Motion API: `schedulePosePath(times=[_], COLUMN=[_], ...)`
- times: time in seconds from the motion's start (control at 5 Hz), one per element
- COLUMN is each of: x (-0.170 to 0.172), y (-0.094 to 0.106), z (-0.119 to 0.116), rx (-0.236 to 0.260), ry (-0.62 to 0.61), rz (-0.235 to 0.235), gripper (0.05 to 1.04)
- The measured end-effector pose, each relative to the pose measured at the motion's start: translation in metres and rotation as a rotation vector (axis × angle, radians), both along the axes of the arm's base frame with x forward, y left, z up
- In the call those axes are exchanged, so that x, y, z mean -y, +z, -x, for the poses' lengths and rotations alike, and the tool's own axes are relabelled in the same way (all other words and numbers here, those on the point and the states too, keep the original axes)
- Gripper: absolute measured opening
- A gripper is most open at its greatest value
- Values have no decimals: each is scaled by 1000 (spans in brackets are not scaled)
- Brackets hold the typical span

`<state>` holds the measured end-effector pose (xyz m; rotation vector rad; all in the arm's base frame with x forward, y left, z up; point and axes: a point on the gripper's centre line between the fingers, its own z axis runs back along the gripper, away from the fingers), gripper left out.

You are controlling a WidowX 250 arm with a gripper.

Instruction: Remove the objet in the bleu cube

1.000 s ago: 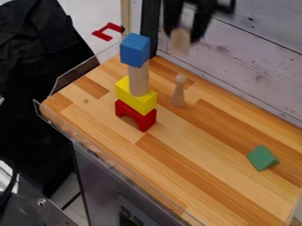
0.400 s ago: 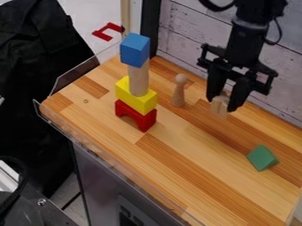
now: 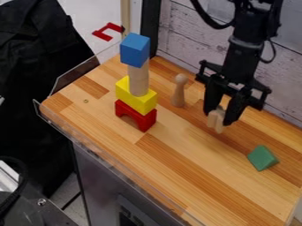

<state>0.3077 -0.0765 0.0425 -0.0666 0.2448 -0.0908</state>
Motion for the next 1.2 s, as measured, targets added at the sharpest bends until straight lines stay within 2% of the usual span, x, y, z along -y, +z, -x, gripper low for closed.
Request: schedulePosePath(times=[0.2, 0.6, 0.8, 1.0, 1.2], x=[2, 14, 22, 24, 23], y=[-12, -33, -36, -36, -39], z=[1, -6, -12, -12, -6], rx=[-20, -28, -42, -44, -73], ry=[-15, -9, -26, -25, 37], rz=[-2, -12, 14, 26, 10], gripper=[430, 430, 430, 477, 786])
